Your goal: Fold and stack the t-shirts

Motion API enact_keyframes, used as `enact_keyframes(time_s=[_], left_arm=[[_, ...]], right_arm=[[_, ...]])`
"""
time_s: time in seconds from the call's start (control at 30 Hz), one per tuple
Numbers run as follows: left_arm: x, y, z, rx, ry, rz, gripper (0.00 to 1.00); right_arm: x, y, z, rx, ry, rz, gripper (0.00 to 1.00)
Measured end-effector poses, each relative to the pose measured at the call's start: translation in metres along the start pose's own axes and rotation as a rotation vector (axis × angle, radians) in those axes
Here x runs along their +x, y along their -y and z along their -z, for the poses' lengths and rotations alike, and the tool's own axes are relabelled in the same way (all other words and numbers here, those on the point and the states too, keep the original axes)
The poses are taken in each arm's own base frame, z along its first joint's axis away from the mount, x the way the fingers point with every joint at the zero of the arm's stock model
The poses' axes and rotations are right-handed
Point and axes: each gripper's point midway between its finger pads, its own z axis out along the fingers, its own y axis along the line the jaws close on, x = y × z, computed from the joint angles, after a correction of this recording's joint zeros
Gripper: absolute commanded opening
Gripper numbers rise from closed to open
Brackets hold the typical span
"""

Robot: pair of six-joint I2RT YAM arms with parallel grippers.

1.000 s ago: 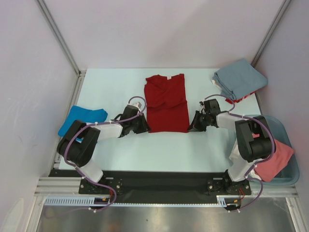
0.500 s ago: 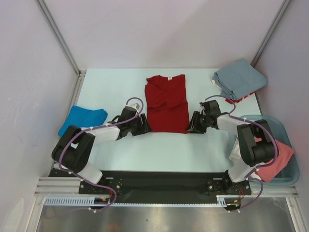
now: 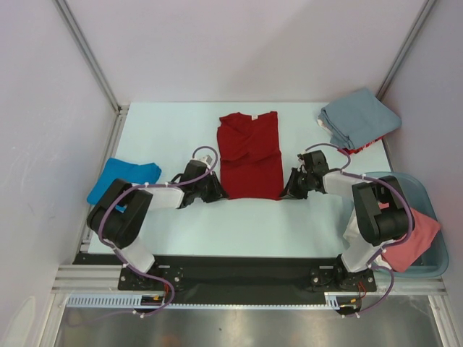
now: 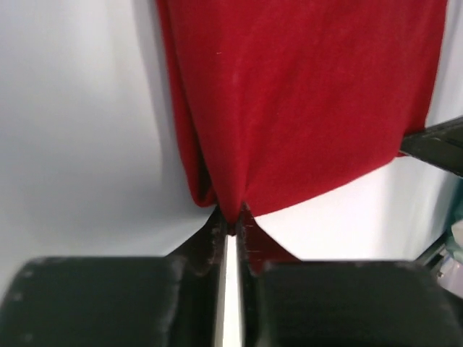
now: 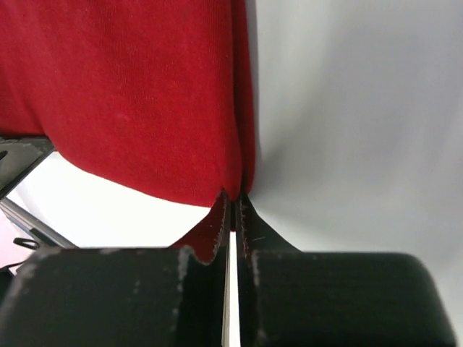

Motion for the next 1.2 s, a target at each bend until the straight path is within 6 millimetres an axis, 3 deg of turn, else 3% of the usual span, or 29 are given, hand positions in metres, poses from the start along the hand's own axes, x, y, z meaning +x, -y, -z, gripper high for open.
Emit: enact_keyframes(time_s=[0.03,0.2,0.27,0.37,0.47,0.57,0.67,0.9,1.2], left_arm=[[0.001,-0.001,-0.001,-0.003,-0.002,0.006,0.00],[-0.001,-0.002,0.001,-0.024,-0.011,-0.004,0.00],[-0.004,-0.003,0.004,-0.055,-0.026,-0.005,0.00],[-0.023,0.007,0.016,-0.083,-0.024,-0.017,0.00],[-0.057,0.037,0.044,-0.056,0.055,-0.057,0.00],[-0.076,0.066,0.082,0.009,0.151,-0.102,0.00],[-0.064,0.068,0.105,0.053,0.193,-0.121,0.00],[0.054,0.004,0.112,-0.002,-0.008,-0.095,0.01],[0.110,0.014,0.142,0.108,-0.043,-0.133,0.00]], right_arm=[[0.000,0.000,0.000,0.000,-0.001,0.000,0.00],[-0.002,-0.003,0.004,0.008,-0.019,-0.008,0.00],[-0.011,-0.011,0.011,0.008,-0.021,-0.015,0.00],[-0.046,-0.039,0.031,-0.021,0.026,0.010,0.00],[-0.078,-0.074,0.062,-0.076,0.121,0.060,0.00],[-0.082,-0.096,0.099,-0.121,0.203,0.104,0.00],[-0.053,-0.092,0.116,-0.143,0.223,0.113,0.00],[0.065,-0.038,0.098,-0.079,0.025,0.030,0.00],[0.124,-0.048,0.125,-0.136,0.053,0.092,0.00]])
